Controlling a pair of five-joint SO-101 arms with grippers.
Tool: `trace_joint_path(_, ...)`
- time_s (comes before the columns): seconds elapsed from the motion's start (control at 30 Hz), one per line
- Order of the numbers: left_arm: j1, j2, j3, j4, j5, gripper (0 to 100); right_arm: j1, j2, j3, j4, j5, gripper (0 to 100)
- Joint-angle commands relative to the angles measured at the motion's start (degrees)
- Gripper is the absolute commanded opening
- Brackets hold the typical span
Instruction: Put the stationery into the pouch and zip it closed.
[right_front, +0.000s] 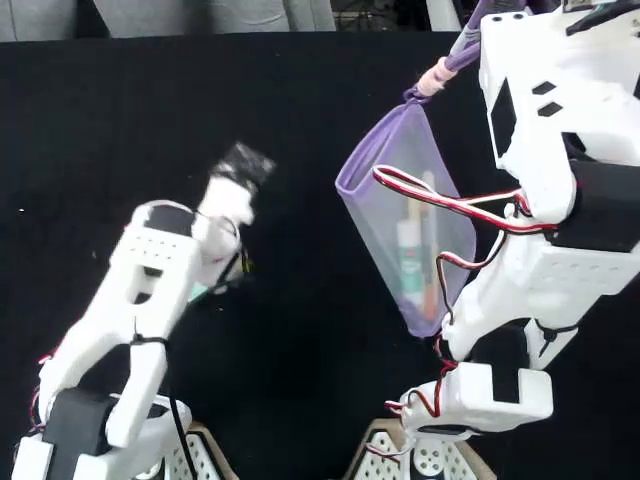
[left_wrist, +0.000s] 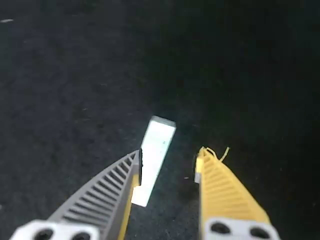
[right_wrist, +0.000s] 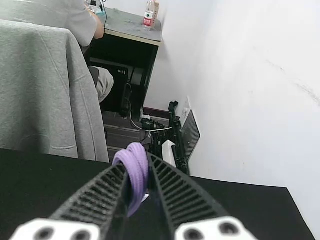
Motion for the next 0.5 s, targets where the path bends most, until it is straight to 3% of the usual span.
trace_joint_path(0.0,0.92,-0.26,2.33,-3.52,-1.41,19,0.79,-2.24,-2.07,0.18,0.35,1.1)
trace_joint_path(0.47,-4.00,-0.18,9.89,-16.35,-1.85,19,0.70,-2.33,-2.07,0.18,0.35,1.1)
